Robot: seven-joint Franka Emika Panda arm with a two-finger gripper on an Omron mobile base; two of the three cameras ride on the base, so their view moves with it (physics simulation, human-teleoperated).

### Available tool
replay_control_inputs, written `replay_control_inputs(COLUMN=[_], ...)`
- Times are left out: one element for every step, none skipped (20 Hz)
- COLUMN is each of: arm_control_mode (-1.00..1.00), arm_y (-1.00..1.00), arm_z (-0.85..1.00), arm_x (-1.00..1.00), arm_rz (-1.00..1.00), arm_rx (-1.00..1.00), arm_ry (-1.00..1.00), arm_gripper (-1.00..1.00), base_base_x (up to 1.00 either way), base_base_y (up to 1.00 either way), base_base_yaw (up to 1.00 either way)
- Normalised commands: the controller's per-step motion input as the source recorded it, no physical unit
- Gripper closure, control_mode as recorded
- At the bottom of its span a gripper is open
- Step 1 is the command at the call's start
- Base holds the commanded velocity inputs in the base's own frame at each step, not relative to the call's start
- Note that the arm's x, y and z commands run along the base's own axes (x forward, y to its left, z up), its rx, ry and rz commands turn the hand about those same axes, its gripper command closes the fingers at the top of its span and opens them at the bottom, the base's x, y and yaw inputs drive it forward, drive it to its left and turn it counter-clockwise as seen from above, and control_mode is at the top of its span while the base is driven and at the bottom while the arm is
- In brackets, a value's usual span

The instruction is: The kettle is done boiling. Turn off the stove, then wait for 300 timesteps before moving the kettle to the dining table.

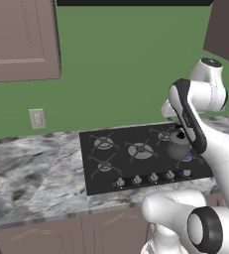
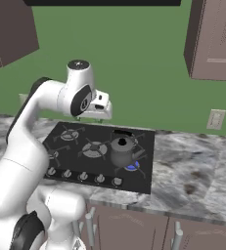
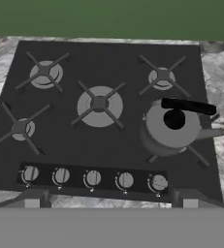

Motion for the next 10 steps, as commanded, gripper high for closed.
replay_control_inputs(arm_control_mode=[-1.0, -1.0, -1.0, -1.0, -1.0, -1.0, -1.0, -1.0, -1.0, -1.0], arm_y=[-0.49, -0.5, -0.46, -0.43, -0.41, -0.39, -0.38, -0.38, -0.36, -0.36], arm_z=[-0.18, -0.18, -0.19, -0.22, -0.23, -0.24, -0.25, -0.25, -0.25, -0.26], arm_x=[-0.18, -0.24, -0.27, -0.25, -0.25, -0.26, -0.22, -0.21, -0.17, -0.17], arm_rz=[0.0, 0.0, 0.0, 0.0, 0.0, 0.0, 0.01, 0.01, 0.02, 0.03], arm_rx=[-0.02, -0.01, -0.01, -0.02, -0.03, -0.03, -0.03, -0.03, -0.03, -0.04], arm_ry=[0.0, 0.0, 0.0, 0.0, 0.0, 0.0, 0.0, 0.0, 0.0, 0.0], arm_gripper=[-1.0, -1.0, -1.0, -1.0, -1.0, -1.0, -1.0, -1.0, -1.0, -1.0], base_base_x=[0.0, 0.0, 0.0, 0.0, 0.0, 0.0, 0.0, 0.0, 0.0, 0.0], base_base_y=[0.0, 0.0, 0.0, 0.0, 0.0, 0.0, 0.0, 0.0, 0.0, 0.0], base_base_yaw=[0.0, 0.0, 0.0, 0.0, 0.0, 0.0, 0.0, 0.0, 0.0, 0.0])
